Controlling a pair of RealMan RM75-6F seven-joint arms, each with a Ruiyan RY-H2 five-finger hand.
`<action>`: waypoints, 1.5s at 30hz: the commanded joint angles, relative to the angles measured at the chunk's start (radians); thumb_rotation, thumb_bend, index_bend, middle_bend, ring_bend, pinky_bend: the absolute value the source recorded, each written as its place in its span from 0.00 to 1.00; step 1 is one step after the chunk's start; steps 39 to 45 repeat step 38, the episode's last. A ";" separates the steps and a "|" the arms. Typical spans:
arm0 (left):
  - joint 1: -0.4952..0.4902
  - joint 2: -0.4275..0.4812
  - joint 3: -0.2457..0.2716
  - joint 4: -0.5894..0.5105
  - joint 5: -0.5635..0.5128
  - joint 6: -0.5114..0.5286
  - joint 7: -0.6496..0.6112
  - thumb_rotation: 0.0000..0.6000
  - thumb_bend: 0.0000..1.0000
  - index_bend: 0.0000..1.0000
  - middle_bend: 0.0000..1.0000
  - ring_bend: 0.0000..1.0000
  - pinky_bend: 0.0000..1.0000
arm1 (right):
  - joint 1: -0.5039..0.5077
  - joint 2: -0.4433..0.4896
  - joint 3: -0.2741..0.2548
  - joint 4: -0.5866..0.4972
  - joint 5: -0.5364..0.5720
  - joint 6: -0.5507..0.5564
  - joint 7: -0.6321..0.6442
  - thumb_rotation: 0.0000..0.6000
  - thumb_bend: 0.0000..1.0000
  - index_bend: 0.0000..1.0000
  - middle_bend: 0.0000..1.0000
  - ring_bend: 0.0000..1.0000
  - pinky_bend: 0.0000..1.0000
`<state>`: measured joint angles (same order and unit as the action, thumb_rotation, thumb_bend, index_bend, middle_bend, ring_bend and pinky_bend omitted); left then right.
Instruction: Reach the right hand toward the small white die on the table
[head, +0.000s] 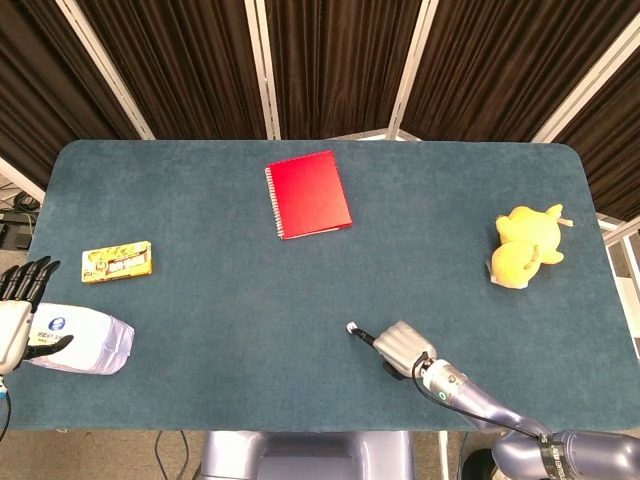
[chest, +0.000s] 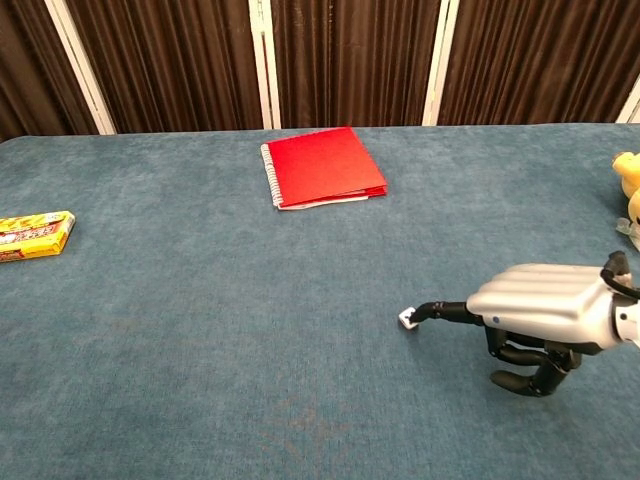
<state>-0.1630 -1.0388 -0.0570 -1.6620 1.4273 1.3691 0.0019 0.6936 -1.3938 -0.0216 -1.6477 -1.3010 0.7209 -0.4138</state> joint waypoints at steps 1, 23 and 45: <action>0.000 0.000 0.000 0.000 0.000 0.000 0.000 1.00 0.00 0.00 0.00 0.00 0.00 | -0.004 0.011 -0.012 -0.012 -0.011 0.006 0.004 1.00 0.51 0.06 0.89 0.85 1.00; 0.014 0.007 0.004 -0.010 0.020 0.034 -0.002 1.00 0.00 0.00 0.00 0.00 0.00 | -0.190 0.251 -0.102 -0.113 -0.380 0.464 0.182 1.00 0.46 0.07 0.84 0.81 0.92; 0.058 0.045 0.043 -0.039 0.090 0.097 -0.014 1.00 0.00 0.00 0.00 0.00 0.00 | -0.464 0.290 -0.077 0.143 -0.340 0.868 0.425 1.00 0.00 0.00 0.00 0.00 0.00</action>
